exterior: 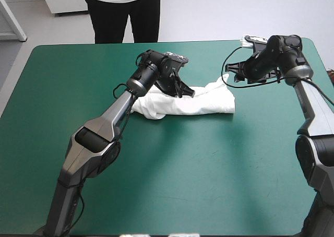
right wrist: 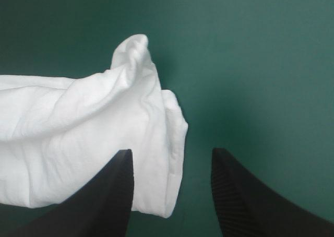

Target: Fold the cloth

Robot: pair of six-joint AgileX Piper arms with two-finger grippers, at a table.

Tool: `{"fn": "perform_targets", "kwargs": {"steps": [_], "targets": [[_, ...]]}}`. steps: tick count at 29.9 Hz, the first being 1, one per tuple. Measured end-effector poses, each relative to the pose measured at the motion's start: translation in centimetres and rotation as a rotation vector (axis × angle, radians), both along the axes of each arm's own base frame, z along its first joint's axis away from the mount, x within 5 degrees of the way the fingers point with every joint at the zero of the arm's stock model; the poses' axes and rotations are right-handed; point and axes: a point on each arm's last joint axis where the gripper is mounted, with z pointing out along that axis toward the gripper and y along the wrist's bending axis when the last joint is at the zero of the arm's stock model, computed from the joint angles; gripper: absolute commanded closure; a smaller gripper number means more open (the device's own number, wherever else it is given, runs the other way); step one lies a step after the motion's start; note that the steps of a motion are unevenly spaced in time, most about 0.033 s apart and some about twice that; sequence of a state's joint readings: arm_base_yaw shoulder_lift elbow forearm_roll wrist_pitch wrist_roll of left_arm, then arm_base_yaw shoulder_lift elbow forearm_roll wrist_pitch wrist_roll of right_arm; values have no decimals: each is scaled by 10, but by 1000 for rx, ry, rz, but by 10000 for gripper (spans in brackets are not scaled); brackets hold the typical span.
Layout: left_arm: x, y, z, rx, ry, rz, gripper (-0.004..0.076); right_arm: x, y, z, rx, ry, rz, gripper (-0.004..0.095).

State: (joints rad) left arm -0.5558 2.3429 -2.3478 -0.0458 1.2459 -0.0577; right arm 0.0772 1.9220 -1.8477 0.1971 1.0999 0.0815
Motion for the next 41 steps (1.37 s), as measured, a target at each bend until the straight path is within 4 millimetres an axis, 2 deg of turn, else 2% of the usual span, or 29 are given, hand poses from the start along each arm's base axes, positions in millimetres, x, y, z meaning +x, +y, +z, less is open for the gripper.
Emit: {"fn": "perform_targets", "kwargs": {"steps": [7,12,18,25,33,41], "targets": [[5,-9,-38,1,84,-6,734,-2,-18,-14,44,46,-21,494],[3,-13,-39,4,79,-16,734,-4,-16,-23,59,59,36,464],[4,-13,-39,4,79,-17,734,-2,-8,-34,118,51,138,273],[3,-14,-39,3,80,-17,734,10,-5,-70,144,135,163,273],[3,-14,-39,3,80,-17,734,19,-3,-100,164,185,161,273],[3,-14,-39,3,80,-18,734,26,-1,-110,248,186,150,295]]}}
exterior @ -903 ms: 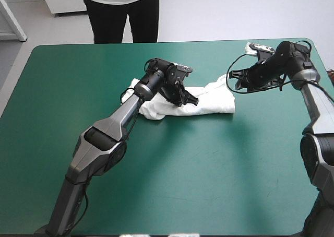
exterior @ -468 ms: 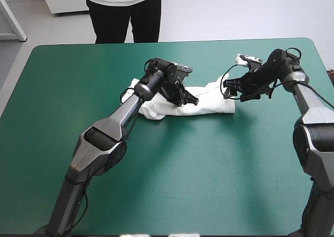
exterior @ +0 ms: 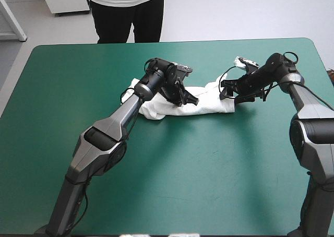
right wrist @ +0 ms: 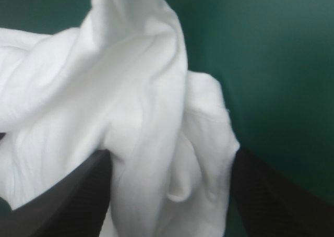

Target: Fold the cloth

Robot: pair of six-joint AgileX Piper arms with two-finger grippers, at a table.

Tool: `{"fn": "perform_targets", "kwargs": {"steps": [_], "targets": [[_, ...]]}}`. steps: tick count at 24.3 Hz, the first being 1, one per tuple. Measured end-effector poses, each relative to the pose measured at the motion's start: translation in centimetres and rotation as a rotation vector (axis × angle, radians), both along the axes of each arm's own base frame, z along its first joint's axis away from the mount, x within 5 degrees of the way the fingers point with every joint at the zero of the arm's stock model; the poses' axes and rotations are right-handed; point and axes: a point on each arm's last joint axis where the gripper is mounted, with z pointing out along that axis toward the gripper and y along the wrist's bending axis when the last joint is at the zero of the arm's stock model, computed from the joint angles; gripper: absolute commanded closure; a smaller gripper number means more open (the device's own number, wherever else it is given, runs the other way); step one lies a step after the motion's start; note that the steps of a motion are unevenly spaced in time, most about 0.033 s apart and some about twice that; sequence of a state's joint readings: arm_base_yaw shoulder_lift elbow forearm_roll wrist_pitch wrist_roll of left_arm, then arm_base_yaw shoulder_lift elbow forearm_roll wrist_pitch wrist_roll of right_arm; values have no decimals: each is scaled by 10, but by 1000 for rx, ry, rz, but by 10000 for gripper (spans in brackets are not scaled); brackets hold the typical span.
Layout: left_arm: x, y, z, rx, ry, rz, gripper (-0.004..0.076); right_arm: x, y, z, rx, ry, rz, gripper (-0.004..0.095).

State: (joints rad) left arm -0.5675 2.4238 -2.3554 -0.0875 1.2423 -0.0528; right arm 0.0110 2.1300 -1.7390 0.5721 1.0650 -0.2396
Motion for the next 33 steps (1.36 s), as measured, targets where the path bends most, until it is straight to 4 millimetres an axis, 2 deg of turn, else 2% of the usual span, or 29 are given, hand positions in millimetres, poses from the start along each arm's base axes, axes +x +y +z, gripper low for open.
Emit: {"fn": "perform_targets", "kwargs": {"steps": [2,5,9,10,15,19,21,27,33], "targets": [[0,0,0,0,0,0,734,1,2,-2,32,1,2,355],[0,0,0,0,0,-1,734,2,7,-5,51,6,5,554],[0,0,0,0,0,-2,734,3,10,-10,53,16,13,886],[0,0,0,0,0,-2,734,3,10,-11,52,19,14,928],[0,0,0,0,0,-2,734,2,10,-13,51,23,25,925],[0,0,0,0,0,-2,734,0,13,-6,40,8,40,925],[0,0,0,0,0,-2,734,-5,20,8,30,-8,77,925],[0,0,0,0,0,-2,734,-31,63,95,43,-214,189,925],[0,0,0,0,0,-2,734,-38,72,120,58,-260,202,925]]}}
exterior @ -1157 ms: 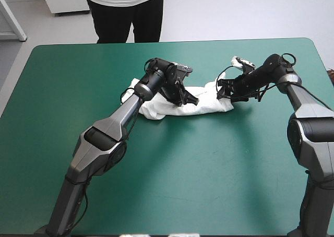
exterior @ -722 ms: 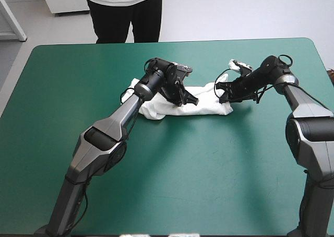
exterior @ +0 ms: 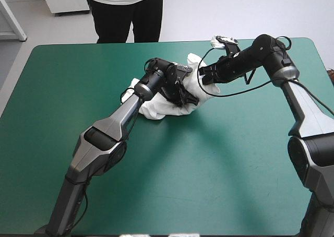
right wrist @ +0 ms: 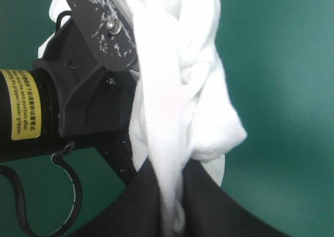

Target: Fold the cloth

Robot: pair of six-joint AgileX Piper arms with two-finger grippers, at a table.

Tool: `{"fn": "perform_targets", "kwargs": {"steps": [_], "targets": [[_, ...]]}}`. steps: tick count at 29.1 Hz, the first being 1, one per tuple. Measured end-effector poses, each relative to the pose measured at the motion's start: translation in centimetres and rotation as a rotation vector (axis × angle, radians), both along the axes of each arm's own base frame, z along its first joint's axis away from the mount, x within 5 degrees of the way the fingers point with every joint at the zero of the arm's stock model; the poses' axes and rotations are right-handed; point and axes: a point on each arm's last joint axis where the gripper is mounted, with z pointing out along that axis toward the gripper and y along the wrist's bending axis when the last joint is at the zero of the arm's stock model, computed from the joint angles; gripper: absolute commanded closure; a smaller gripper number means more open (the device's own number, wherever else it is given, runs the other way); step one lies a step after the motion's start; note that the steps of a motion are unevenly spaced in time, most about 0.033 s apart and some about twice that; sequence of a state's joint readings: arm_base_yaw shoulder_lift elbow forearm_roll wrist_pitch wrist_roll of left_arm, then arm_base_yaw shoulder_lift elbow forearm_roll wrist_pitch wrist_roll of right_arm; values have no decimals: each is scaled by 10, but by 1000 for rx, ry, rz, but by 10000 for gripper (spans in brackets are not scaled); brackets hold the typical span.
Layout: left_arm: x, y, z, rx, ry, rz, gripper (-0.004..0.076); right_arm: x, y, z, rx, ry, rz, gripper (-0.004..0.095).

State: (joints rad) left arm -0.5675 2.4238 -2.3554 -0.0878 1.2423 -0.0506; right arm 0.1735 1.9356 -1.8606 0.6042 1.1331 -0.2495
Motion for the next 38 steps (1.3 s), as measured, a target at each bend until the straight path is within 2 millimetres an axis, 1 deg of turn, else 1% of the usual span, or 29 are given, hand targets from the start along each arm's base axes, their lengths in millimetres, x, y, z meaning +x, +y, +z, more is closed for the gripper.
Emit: {"fn": "perform_targets", "kwargs": {"steps": [5,7,8,11,13,14,17,19,20,24,26,29,31,32,34,36,38], "targets": [[2,2,3,24,-23,21,734,0,0,1,0,-1,-2,925],[2,7,12,60,-65,44,734,0,0,1,1,-3,-3,925],[2,10,19,63,-81,53,733,0,0,1,1,-4,-3,925],[-1,25,49,44,-127,65,734,1,0,2,3,-12,-7,925],[-9,36,71,29,-147,71,734,1,0,3,3,-16,-9,925],[-14,41,78,34,-153,71,734,1,0,3,4,-19,-11,925],[-36,57,97,64,-154,70,734,1,0,3,4,-21,-12,925],[-54,69,101,95,-132,68,734,2,0,3,6,-25,-15,925],[-63,75,99,115,-111,68,734,2,0,4,8,-25,-16,925],[-105,103,109,158,-87,91,734,1,8,5,17,-45,-8,925],[-129,118,121,153,-97,106,734,0,19,5,20,-62,9,925],[-165,139,132,139,-106,132,734,-4,41,7,29,-108,39,925],[-183,150,134,135,-107,147,734,-7,54,9,38,-141,50,925],[-193,156,136,129,-110,156,734,-9,63,10,43,-160,61,925],[-208,165,139,115,-119,174,734,-12,77,12,53,-192,71,925],[-224,174,143,95,-133,196,734,-14,91,8,60,-202,88,925],[-239,183,148,71,-156,211,734,-14,104,-2,59,-193,105,925]]}}
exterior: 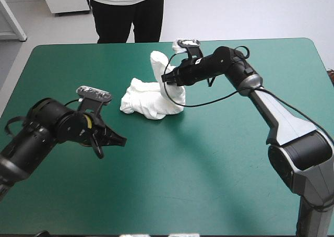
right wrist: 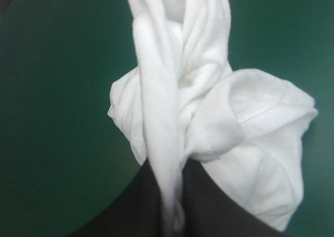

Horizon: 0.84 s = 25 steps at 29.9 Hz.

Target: Fold the cloth

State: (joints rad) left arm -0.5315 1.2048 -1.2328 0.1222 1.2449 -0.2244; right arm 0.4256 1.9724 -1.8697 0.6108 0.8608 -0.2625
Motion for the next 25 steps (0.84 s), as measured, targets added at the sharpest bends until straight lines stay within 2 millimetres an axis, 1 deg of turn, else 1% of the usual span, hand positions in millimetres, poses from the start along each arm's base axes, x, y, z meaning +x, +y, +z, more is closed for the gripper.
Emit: {"fn": "perform_targets", "kwargs": {"steps": [2,5,8,10,11,12,13,14,15,17,19,20,25], "targets": [[-14,8,5,-24,-23,6,734,1,15,-15,-4,23,11,925],[-29,15,13,-69,-55,6,734,2,35,-37,-10,44,22,925],[-40,19,20,-112,-79,3,734,1,55,-56,-12,54,34,925],[-44,20,23,-131,-86,1,734,-1,66,-65,-3,70,45,919],[-46,20,24,-144,-84,-1,734,-1,72,-69,2,78,52,901],[-47,19,24,-151,-82,-3,734,-2,79,-72,6,84,63,860],[-47,19,24,-157,-79,-3,734,-3,83,-72,11,83,68,809],[-48,18,24,-169,-72,-6,734,-3,87,-73,12,84,80,709],[-48,17,24,-176,-68,-6,734,-4,91,-72,13,83,92,629],[-49,16,24,-186,-62,-7,734,-7,96,-69,12,87,118,429],[-49,16,24,-193,-58,-8,734,-10,98,-62,10,92,145,318],[-49,16,24,-194,-57,-9,734,-10,98,-59,11,95,154,309],[-49,16,24,-194,-57,-9,734,-13,96,-40,-24,106,170,380]]}}
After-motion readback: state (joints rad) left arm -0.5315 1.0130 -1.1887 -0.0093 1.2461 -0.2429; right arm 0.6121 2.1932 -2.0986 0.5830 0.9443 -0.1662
